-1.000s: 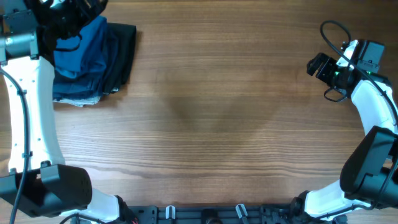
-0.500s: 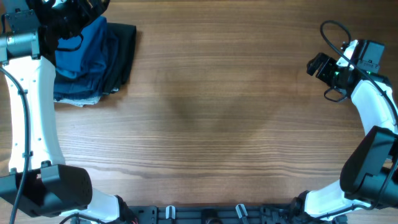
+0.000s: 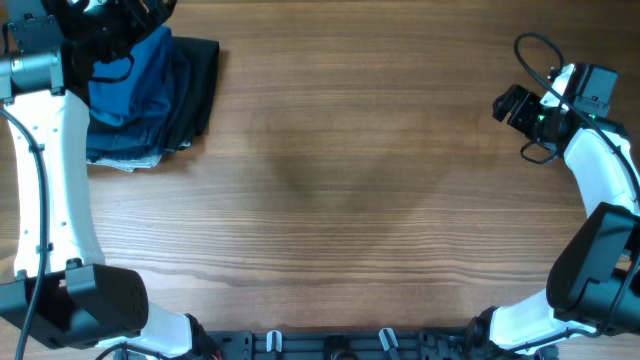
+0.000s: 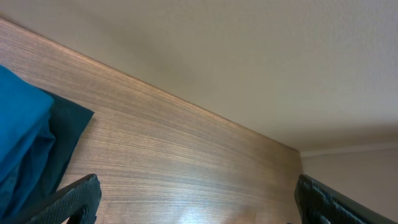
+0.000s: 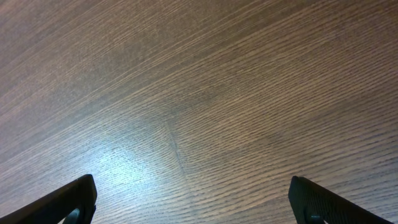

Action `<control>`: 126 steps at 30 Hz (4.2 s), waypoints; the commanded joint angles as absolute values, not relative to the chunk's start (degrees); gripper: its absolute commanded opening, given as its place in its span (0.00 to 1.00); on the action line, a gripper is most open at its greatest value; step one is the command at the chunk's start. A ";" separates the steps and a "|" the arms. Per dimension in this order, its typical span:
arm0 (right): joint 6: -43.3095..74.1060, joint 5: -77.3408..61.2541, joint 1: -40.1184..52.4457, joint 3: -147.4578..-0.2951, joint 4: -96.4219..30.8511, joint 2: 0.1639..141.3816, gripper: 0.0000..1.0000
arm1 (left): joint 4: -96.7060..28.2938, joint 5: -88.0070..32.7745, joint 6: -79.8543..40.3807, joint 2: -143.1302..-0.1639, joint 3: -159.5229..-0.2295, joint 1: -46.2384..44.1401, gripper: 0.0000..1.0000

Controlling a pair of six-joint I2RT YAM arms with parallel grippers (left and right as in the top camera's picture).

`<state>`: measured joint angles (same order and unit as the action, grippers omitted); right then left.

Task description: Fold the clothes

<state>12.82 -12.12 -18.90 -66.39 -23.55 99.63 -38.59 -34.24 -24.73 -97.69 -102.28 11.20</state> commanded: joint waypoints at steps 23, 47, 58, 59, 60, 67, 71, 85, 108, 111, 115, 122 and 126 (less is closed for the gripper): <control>13.41 -10.85 8.40 -67.11 -23.66 39.20 1.00 | -38.57 -34.89 -24.86 -98.10 -102.32 11.09 1.00; 11.31 -4.40 9.67 -55.68 -43.90 9.10 1.00 | -38.57 -34.89 -24.86 -98.10 -102.32 11.09 1.00; 11.88 -4.47 5.96 -33.01 -21.74 1.37 1.00 | -38.57 -34.89 -24.86 -98.10 -102.32 11.09 1.00; 12.23 -4.49 5.74 -30.68 -19.35 0.60 1.00 | -38.57 -34.89 -24.86 -98.10 -102.32 11.09 1.00; 12.21 -4.49 5.58 -28.45 -16.64 0.19 1.00 | -38.57 -34.89 -24.86 -98.10 -102.32 11.09 1.00; 12.16 -4.47 4.82 -16.99 -0.78 0.25 1.00 | -38.57 -34.89 -24.86 -98.10 -102.32 11.09 1.00; 12.01 -4.45 3.66 -10.76 8.10 0.23 1.00 | -38.57 -34.89 -24.86 -98.10 -102.32 11.09 1.00; 3.16 -5.28 2.92 -1.06 13.19 0.21 1.00 | -38.57 -34.89 -24.86 -98.10 -102.32 11.09 1.00; -13.34 -8.82 2.92 -0.27 0.93 0.21 1.00 | -38.57 -34.89 -24.86 -98.10 -102.32 11.09 1.00; -12.78 -7.01 2.92 -0.27 0.97 0.21 1.00 | -38.57 -34.89 -24.86 -98.10 -102.32 11.09 1.00; -4.19 -0.69 2.92 -0.27 0.97 0.21 1.00 | -38.57 -34.89 -24.86 -98.10 -102.32 11.09 1.00; 0.64 1.02 1.93 -0.27 0.54 0.21 1.00 | -38.57 -34.89 -24.86 -98.10 -102.32 11.09 1.00; 1.91 -0.05 -0.62 -0.27 0.43 0.21 1.00 | -38.57 -34.89 -24.86 -98.10 -102.32 11.09 1.00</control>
